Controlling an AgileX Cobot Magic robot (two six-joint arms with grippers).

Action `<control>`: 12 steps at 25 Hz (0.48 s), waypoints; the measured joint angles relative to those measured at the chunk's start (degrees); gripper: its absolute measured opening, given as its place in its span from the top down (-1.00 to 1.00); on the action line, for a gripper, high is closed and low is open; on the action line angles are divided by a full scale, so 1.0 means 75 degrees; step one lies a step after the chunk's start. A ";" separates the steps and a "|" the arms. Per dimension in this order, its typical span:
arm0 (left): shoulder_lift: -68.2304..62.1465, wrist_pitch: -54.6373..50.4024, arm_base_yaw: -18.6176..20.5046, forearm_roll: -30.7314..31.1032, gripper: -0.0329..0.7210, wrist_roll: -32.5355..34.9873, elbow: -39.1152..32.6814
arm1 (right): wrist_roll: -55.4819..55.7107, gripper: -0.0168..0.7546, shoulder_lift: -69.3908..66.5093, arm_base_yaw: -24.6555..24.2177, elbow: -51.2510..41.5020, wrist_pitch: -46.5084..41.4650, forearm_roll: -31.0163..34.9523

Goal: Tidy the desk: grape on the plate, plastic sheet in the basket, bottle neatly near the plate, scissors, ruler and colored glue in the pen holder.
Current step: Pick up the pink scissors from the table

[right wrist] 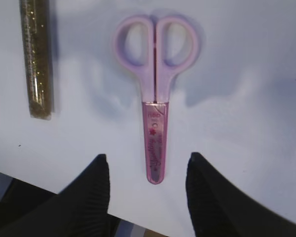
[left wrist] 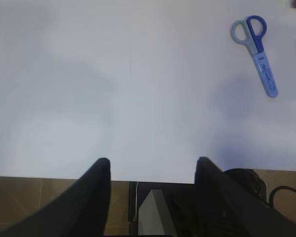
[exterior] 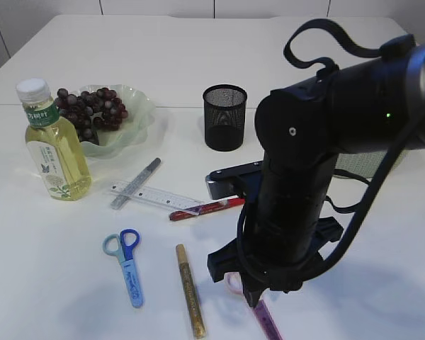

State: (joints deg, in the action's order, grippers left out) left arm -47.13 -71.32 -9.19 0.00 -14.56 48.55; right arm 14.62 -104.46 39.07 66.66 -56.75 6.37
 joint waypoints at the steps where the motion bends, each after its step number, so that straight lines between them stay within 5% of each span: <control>1: 0.0000 0.0000 0.0000 0.0000 -0.14 0.0000 0.0000 | 0.0000 -0.09 -0.0035 0.0019 0.0000 0.0056 0.0000; 12: 0.0000 0.0000 0.0000 0.0000 -0.12 0.0000 0.0000 | 0.0026 -0.09 -0.0493 0.0024 0.0000 0.0308 -0.0134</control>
State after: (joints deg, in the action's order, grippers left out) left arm -47.13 -71.32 -9.19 0.00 -14.56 48.55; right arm 14.81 -108.16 39.25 66.66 -54.44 5.37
